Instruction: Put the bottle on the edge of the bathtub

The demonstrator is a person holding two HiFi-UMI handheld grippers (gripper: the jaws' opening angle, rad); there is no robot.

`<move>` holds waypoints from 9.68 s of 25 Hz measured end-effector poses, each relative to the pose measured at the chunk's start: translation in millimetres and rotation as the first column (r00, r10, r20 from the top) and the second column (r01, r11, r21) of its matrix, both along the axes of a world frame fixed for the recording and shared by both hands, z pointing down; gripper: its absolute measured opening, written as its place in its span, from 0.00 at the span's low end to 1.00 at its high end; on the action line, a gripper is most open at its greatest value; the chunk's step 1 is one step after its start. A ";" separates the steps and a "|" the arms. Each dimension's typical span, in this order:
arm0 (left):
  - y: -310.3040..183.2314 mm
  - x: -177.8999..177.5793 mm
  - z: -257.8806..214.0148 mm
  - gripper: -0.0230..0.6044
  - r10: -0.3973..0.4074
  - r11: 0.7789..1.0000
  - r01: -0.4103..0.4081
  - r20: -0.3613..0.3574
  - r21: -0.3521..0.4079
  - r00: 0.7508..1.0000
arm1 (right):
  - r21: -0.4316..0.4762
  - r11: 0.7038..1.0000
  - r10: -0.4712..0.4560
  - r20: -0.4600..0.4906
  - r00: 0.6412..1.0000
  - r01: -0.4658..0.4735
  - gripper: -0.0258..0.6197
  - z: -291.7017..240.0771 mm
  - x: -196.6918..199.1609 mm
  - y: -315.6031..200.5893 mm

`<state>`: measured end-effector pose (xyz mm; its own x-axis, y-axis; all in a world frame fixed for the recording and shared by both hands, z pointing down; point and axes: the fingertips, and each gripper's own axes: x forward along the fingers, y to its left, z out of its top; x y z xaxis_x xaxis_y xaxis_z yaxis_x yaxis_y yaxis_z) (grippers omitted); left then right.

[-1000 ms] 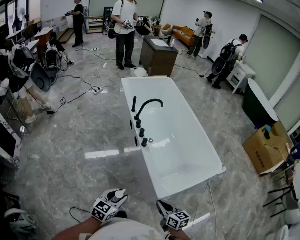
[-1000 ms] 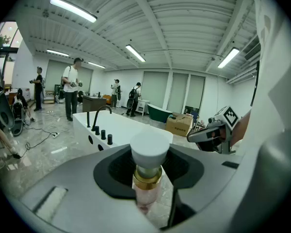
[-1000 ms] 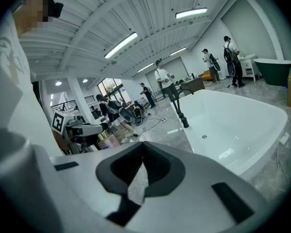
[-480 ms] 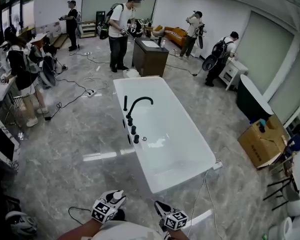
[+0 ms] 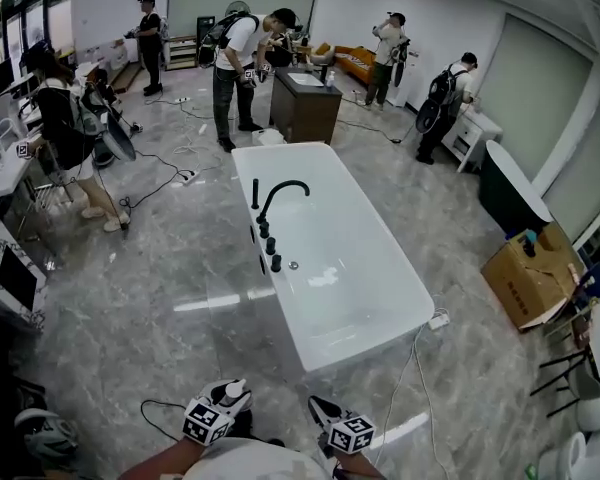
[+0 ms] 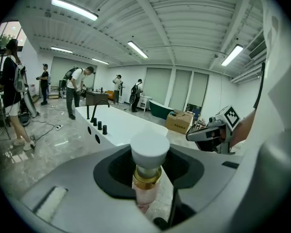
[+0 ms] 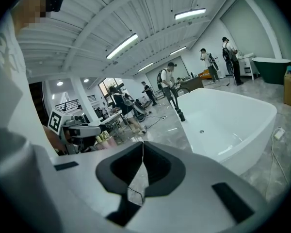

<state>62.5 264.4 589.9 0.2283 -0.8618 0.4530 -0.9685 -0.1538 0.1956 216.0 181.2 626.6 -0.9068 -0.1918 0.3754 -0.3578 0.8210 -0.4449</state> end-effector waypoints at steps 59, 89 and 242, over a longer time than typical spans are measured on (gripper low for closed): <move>-20.3 -55.8 5.2 0.28 0.027 0.999 -0.027 -0.009 -0.037 1.000 | -0.039 0.999 0.023 -0.057 0.998 -0.025 0.05 13.2 -67.5 -17.1; -64.9 -157.0 17.5 0.28 0.061 0.997 -0.062 -0.025 -0.052 0.998 | -0.039 0.998 0.045 -0.083 0.996 -0.048 0.05 34.5 -172.1 -73.1; -498.7 -137.0 153.3 0.35 0.679 0.692 -0.621 0.040 -0.367 0.733 | -0.196 0.837 0.473 -0.214 0.855 -0.512 0.05 78.6 -161.1 -410.6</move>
